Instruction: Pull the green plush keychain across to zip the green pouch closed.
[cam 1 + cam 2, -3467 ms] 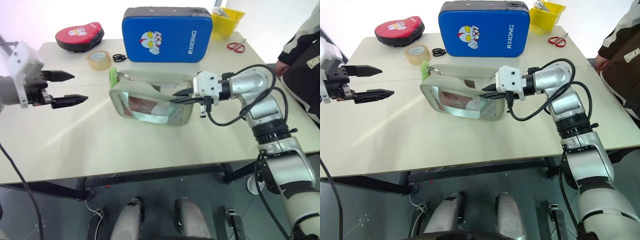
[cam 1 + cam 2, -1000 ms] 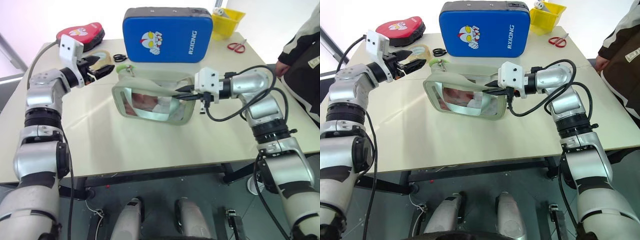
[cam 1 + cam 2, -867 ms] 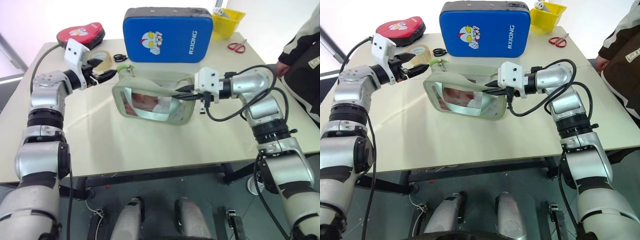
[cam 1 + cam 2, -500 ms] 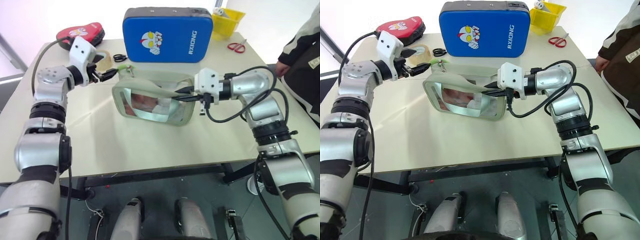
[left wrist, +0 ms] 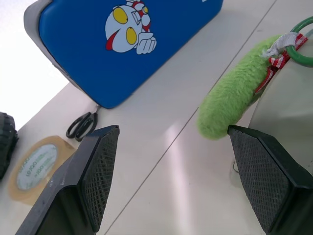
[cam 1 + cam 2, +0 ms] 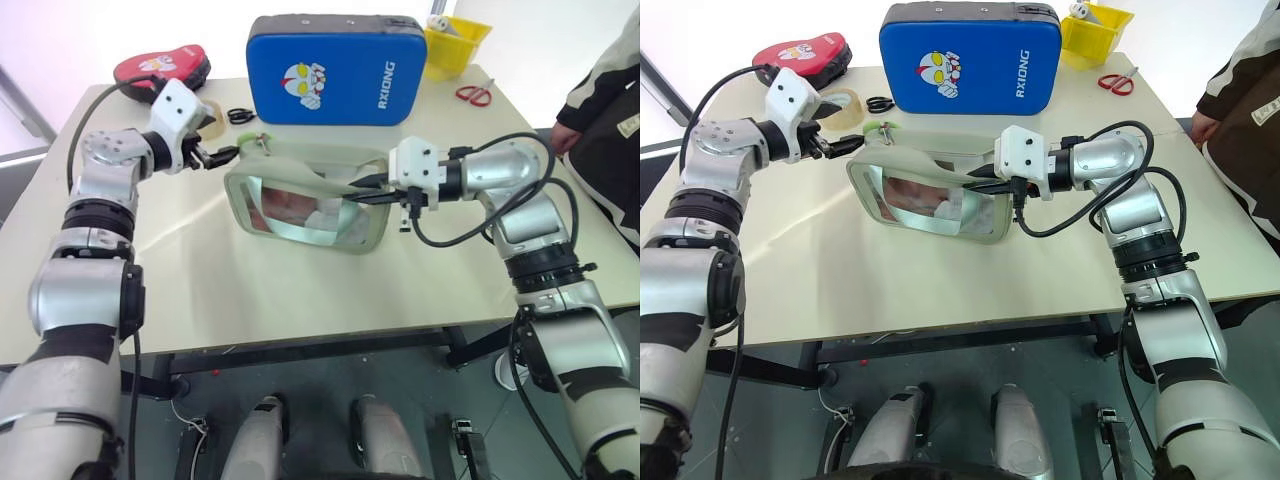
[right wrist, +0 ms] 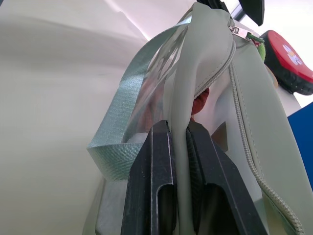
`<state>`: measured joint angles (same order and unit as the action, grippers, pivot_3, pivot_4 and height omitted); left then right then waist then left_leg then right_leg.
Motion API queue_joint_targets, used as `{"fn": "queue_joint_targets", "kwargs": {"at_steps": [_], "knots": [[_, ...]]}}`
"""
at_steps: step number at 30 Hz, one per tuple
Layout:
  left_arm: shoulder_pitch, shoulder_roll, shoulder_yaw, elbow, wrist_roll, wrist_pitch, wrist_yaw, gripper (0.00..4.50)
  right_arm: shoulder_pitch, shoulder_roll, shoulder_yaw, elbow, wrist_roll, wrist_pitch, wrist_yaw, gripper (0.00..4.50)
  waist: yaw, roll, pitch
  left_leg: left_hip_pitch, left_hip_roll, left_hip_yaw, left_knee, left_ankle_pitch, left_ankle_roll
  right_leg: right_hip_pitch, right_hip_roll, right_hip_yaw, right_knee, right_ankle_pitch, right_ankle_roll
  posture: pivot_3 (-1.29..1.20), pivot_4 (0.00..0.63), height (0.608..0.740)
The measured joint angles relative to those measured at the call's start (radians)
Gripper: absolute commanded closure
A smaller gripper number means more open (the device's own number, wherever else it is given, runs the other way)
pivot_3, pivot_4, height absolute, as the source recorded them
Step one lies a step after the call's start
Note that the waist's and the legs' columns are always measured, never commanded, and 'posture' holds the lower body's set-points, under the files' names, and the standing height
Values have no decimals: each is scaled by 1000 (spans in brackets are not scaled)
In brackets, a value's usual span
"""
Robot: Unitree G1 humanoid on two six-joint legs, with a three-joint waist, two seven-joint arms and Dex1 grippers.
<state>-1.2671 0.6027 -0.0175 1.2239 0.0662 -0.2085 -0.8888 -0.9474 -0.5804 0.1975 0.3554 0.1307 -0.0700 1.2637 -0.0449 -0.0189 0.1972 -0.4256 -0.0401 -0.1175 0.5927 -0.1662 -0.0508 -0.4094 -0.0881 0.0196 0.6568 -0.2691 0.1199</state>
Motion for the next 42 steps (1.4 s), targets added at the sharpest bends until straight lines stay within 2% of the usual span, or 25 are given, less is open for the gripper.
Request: {"fn": "queue_joint_targets", "kwargs": {"at_steps": [4, 11, 20, 21, 22, 28, 38, 42], "knots": [[-7, -9, -1, 13, 13, -7, -7, 712, 1, 0, -3, -3, 1, 3, 0, 4500, 0, 0, 0, 0, 0, 0, 0, 0, 0, 0, 0, 0, 0, 0, 0, 0, 150, 740], [-19, -10, -1, 23, 14, -9, -133, 712, 6, -5, -11, -8, 1, 7, 0, 4500, 3, 0, 0, 0, 0, 0, 1, 0, 0, 0, 0, 0, 0, 0, 0, 0, 150, 740], [-25, -30, -1, 27, 21, -13, -179, 712, 15, -6, -15, -8, 1, 15, 0, 4500, 3, 0, 0, 0, 0, 0, 1, 0, 0, 1, 0, 0, 0, 0, 0, 0, 150, 740], [-25, -32, -2, 27, 22, -14, -190, 1233, 16, -6, -15, -8, 1, 16, 0, 4500, 4, 0, 0, 0, 0, 0, 1, 0, 0, 1, 0, 0, 0, 0, 0, 0, 150, 740], [-25, -39, -7, 27, 25, -17, -206, 1469, 17, -6, -15, -8, 1, 16, 0, 4500, 4, 0, 0, 0, 0, 0, 1, 0, 0, 1, 0, 0, 0, 0, 0, 0, 150, 740], [-25, -82, -18, 27, 41, -36, -240, 4461, 17, 0, -15, -17, 1, 18, 0, 4500, 0, 0, 0, 0, 0, 0, 1, 0, 0, 1, 0, 0, 0, 0, 1, 0, 150, 740], [-33, -89, -18, 32, 56, -47, -165, 4461, 17, 2, -14, -18, 0, 19, -9, 4500, -1, 0, 0, 0, 0, 0, 1, 0, 0, 0, 0, 0, 1, 0, 1, 0, 150, 740], [-58, -65, 2, 25, 48, -47, -131, 4461, 17, 2, -14, -17, -8, 9, -23, 4500, -3, 0, 0, 0, 0, 0, 1, 0, 0, 0, 0, 0, 1, 0, 1, 0, 150, 740]]}}
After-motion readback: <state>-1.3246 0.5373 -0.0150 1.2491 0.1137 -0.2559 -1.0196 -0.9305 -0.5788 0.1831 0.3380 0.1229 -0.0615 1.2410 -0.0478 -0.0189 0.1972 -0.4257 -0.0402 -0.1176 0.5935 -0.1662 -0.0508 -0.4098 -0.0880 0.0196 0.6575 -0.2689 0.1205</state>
